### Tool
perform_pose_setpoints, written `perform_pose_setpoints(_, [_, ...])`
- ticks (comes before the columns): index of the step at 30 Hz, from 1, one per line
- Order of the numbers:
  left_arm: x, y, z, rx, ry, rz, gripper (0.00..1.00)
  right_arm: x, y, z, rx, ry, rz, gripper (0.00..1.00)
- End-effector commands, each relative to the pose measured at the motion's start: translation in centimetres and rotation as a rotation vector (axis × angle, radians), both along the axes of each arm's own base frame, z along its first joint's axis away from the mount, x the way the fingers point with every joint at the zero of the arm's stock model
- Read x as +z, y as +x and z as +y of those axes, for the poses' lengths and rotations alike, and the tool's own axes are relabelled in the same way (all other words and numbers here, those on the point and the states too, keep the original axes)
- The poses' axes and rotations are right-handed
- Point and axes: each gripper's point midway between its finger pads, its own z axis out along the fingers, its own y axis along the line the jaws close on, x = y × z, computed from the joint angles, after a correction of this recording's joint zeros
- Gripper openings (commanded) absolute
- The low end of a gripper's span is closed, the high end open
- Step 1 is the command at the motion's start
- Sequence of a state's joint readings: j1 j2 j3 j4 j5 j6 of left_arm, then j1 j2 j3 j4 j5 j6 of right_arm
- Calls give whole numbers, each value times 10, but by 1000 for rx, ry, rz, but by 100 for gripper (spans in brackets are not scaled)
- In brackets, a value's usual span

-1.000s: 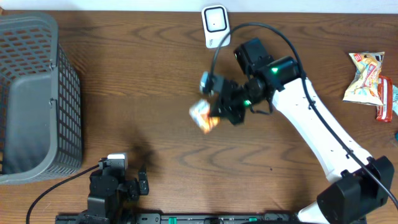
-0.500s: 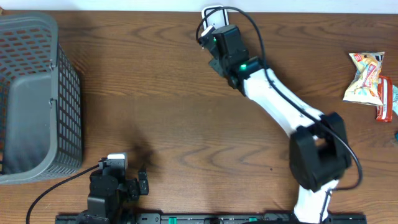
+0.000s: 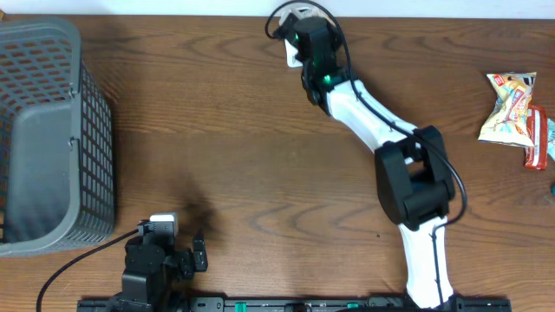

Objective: Scan the item barcode
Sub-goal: 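Carry the Kleenex pack to the right edge and release it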

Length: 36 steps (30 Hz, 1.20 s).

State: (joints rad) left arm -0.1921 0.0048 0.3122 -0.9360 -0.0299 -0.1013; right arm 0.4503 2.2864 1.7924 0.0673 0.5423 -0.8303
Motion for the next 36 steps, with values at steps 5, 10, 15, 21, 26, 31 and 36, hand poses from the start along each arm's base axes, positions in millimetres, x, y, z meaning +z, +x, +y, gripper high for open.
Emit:
perform_pose_setpoints(5, [0,-1,1,4,5,3,100,-16,29,12,15,-139,0,1])
perform_pose_setpoints(10, [0,-1,1,4,5,3,100,-44,30,-2,-62,-226,31,1])
perform_pose_setpoints(15, [0,-1,1,4,5,3,100,-30,28,-3,-116,-239,-2,1])
perform_pose_setpoints(21, [0,-1,1,4,5,3,100,1,19,-8,-191,-259,-34,1])
perform_pose_setpoints(26, [0,-1,1,4,5,3,100,24,2,-32,-239,-265,40,1])
perform_pose_setpoints(31, [0,-1,1,4,5,3,100,46,-16,-89,-355,-159,109,1])
perform_pose_setpoints(36, [0,-1,1,4,5,3,100,30,-32,-161,-465,1,249,1])
